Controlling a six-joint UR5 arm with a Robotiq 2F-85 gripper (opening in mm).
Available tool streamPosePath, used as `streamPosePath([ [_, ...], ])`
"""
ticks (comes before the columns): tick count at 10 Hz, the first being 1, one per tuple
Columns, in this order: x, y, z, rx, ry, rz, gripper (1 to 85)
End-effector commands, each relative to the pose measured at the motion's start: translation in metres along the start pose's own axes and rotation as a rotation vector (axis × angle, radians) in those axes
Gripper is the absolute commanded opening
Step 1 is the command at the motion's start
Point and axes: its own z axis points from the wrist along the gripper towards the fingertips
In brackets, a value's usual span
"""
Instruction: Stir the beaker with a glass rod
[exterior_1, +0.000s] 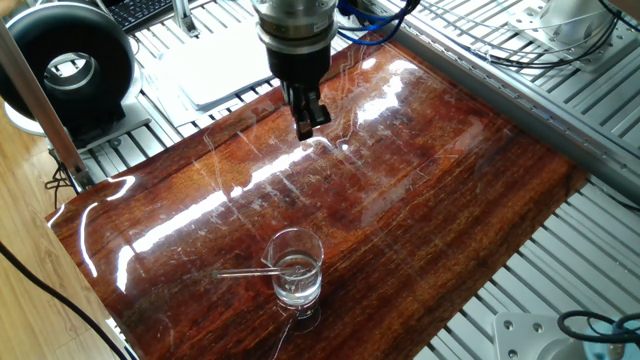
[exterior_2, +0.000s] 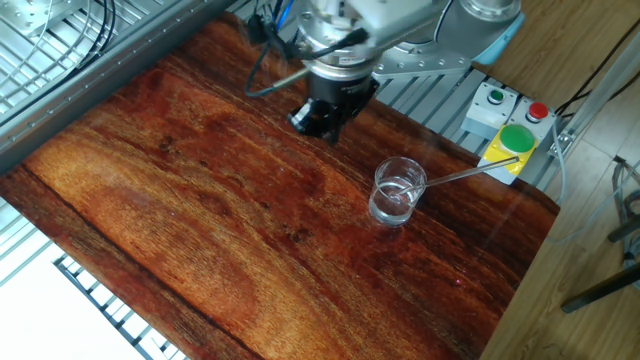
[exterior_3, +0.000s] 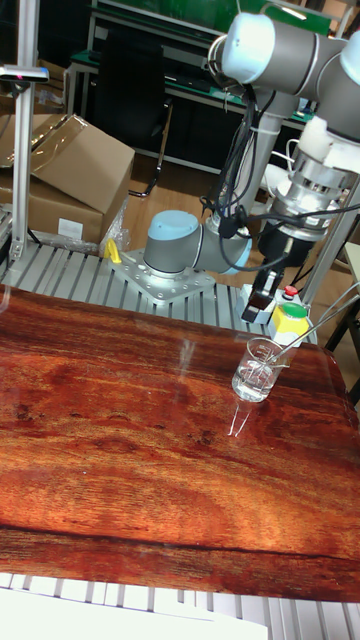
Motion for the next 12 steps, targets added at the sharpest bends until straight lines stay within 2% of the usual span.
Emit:
streamPosePath([
  [1,-0.015,0.024,-0.006,-0.022,0.000,-0.176,51.3],
  [2,-0.023,0.023,-0.002,-0.007,-0.019,-0.227,54.3],
  [3,-0.033,0.031,0.002,-0.022,-0.056,-0.236,54.0],
  [5,-0.042,0.044,0.010,-0.046,-0.082,-0.233,53.0],
  [6,-0.046,0.047,0.009,-0.055,-0.090,-0.230,52.7],
  [8,-0.043,0.042,0.010,-0.036,-0.075,-0.220,45.3],
  [9,-0.045,0.038,0.009,-0.028,-0.087,-0.204,40.3],
  [10,-0.042,0.030,0.008,-0.006,-0.078,-0.205,31.0],
  [11,-0.042,0.028,0.008,0.002,-0.078,-0.214,18.7],
  [12,-0.041,0.021,0.008,0.029,-0.072,-0.222,2.0],
])
